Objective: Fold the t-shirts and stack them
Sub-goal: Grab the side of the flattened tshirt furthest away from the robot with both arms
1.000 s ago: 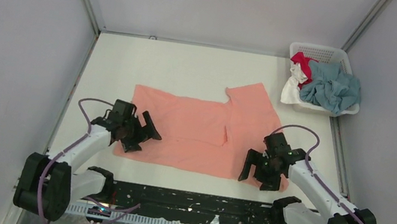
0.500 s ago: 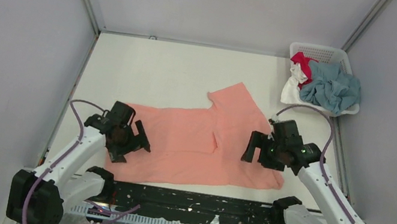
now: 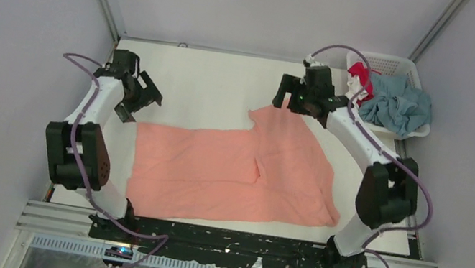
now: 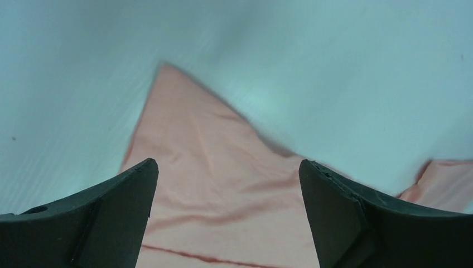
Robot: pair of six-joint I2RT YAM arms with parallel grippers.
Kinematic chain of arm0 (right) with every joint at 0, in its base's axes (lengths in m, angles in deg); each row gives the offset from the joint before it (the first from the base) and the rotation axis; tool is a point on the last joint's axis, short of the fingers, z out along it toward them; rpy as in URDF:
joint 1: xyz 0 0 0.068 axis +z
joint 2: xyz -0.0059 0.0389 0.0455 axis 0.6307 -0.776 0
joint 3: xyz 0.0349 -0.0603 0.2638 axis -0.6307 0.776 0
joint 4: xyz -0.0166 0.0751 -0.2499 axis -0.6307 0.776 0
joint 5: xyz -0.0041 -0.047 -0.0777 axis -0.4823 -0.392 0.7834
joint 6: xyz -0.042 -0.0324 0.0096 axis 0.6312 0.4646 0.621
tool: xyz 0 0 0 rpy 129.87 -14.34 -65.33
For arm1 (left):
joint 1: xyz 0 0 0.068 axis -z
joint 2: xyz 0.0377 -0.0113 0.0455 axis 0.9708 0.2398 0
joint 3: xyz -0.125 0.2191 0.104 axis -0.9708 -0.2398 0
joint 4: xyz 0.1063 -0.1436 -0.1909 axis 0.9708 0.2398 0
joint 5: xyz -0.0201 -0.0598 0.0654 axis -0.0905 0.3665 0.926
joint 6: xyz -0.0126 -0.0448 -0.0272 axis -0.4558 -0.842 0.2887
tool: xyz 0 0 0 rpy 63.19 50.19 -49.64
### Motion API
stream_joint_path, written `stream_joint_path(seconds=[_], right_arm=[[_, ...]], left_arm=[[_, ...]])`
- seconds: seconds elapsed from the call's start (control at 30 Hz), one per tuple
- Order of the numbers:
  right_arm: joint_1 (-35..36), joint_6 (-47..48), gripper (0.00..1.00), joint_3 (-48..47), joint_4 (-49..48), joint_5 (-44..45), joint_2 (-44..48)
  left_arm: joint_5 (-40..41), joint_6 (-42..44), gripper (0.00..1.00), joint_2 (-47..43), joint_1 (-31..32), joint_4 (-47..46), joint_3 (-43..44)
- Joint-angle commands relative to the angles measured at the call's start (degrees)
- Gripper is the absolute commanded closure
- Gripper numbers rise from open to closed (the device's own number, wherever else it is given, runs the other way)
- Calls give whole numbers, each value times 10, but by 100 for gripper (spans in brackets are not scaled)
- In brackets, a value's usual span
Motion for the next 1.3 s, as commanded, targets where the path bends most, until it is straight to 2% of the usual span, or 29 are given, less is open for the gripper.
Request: stream_joint_path(seconds=[0.0, 0.17, 0.33, 0.43, 0.57, 0.73, 1.07, 1.27], right_arm=[[-10, 44, 5, -155, -14, 61, -137], [-22, 40, 5, -325, -28, 66, -276], [-40, 11, 5, -445, -10, 49, -387], [-50, -5, 5, -450, -19, 17, -408], [-54, -7, 5, -426, -32, 21, -400], [-60, 7, 5, -393, -60, 15, -395], [-52, 75, 0, -520, 99, 37, -485], [-43, 81, 7, -555, 178, 96, -507]], left_arm=[[15, 13, 0, 85, -41, 3, 74], [3, 12, 0, 155, -77, 9, 105], [-32, 22, 1, 218, -85, 14, 128], [-39, 34, 3, 232, -88, 27, 149], [-77, 44, 6, 248, -87, 57, 165], [-89, 38, 5, 227, -86, 33, 127], [-80, 33, 5, 239, -86, 48, 147], [-77, 30, 5, 244, -86, 58, 156]])
